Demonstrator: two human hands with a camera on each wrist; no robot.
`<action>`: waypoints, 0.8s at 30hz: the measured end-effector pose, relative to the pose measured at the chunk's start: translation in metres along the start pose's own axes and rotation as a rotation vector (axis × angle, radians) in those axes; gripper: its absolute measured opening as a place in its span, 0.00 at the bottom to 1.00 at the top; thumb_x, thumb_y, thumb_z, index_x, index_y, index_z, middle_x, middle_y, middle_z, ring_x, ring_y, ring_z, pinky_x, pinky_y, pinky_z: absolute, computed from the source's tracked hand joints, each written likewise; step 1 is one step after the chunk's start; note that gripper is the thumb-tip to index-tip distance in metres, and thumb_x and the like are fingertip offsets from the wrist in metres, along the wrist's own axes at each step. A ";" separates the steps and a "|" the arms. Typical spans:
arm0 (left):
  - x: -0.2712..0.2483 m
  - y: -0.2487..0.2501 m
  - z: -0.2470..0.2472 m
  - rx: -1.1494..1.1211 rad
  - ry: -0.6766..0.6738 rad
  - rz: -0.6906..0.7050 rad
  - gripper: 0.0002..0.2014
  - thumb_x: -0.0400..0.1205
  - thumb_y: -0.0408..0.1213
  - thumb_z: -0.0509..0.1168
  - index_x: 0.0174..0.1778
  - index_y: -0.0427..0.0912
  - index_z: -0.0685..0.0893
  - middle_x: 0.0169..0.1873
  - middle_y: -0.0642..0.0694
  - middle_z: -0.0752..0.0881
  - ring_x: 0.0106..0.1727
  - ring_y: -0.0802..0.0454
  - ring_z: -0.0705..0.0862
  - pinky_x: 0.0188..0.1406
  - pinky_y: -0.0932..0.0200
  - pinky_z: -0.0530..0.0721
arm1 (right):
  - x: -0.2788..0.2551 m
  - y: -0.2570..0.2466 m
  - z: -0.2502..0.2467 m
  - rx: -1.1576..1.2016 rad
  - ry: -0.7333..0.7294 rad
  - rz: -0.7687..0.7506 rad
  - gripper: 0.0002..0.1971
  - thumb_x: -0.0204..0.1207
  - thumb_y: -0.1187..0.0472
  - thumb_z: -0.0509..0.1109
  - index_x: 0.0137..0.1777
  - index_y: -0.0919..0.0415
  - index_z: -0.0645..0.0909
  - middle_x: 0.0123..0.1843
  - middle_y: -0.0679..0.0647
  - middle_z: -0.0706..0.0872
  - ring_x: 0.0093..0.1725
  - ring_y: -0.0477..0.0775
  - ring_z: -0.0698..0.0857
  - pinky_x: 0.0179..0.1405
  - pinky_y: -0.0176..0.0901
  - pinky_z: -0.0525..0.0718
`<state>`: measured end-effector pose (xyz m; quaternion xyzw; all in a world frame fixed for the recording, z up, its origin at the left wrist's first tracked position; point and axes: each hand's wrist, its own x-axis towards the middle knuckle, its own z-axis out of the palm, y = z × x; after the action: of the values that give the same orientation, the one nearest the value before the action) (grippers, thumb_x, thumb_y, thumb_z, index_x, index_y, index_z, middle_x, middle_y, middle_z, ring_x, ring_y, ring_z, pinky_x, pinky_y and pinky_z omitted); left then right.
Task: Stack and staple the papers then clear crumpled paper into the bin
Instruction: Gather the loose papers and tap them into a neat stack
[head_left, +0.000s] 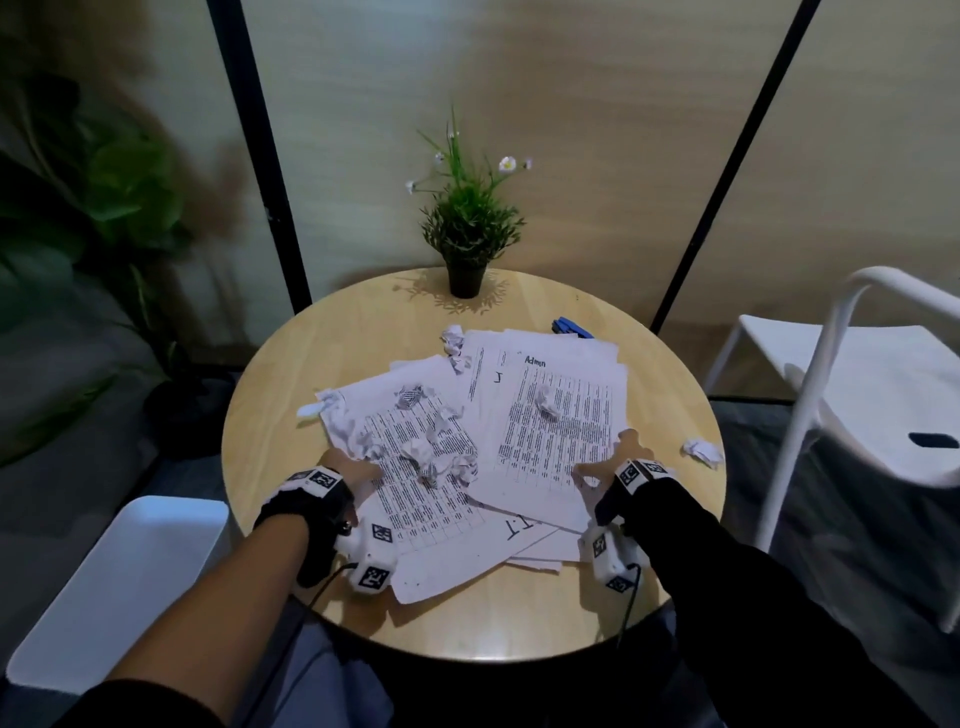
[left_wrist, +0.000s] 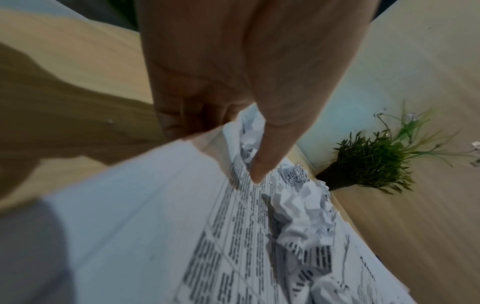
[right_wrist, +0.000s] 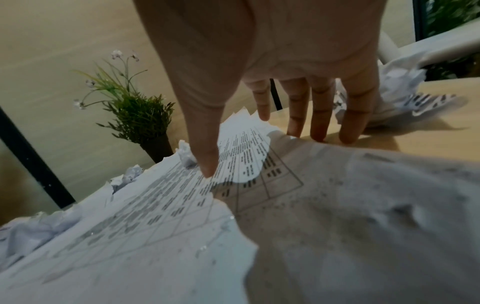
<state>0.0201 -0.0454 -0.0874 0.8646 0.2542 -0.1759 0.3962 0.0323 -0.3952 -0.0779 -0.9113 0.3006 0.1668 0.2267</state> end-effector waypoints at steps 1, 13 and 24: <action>-0.001 0.000 0.003 -0.042 0.021 0.002 0.14 0.74 0.33 0.73 0.47 0.31 0.76 0.32 0.39 0.77 0.36 0.45 0.77 0.28 0.61 0.71 | 0.003 -0.001 -0.001 0.037 -0.007 0.004 0.47 0.58 0.45 0.82 0.71 0.61 0.60 0.68 0.62 0.76 0.60 0.64 0.81 0.48 0.50 0.81; 0.003 0.012 0.010 0.061 0.014 0.050 0.36 0.74 0.30 0.74 0.75 0.32 0.65 0.70 0.32 0.75 0.67 0.35 0.77 0.48 0.55 0.74 | 0.012 -0.014 -0.002 0.202 -0.081 -0.027 0.45 0.64 0.67 0.79 0.76 0.66 0.54 0.40 0.56 0.70 0.39 0.58 0.74 0.30 0.44 0.73; 0.020 0.033 0.023 -0.107 0.041 0.151 0.19 0.80 0.33 0.68 0.64 0.26 0.78 0.52 0.31 0.84 0.48 0.41 0.81 0.47 0.56 0.75 | 0.019 -0.024 0.005 0.180 -0.166 -0.153 0.23 0.64 0.67 0.81 0.55 0.67 0.76 0.47 0.60 0.83 0.44 0.55 0.80 0.41 0.44 0.76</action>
<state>0.0533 -0.0759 -0.0922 0.8621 0.2054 -0.1142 0.4488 0.0609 -0.3846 -0.0827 -0.8905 0.2243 0.1964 0.3438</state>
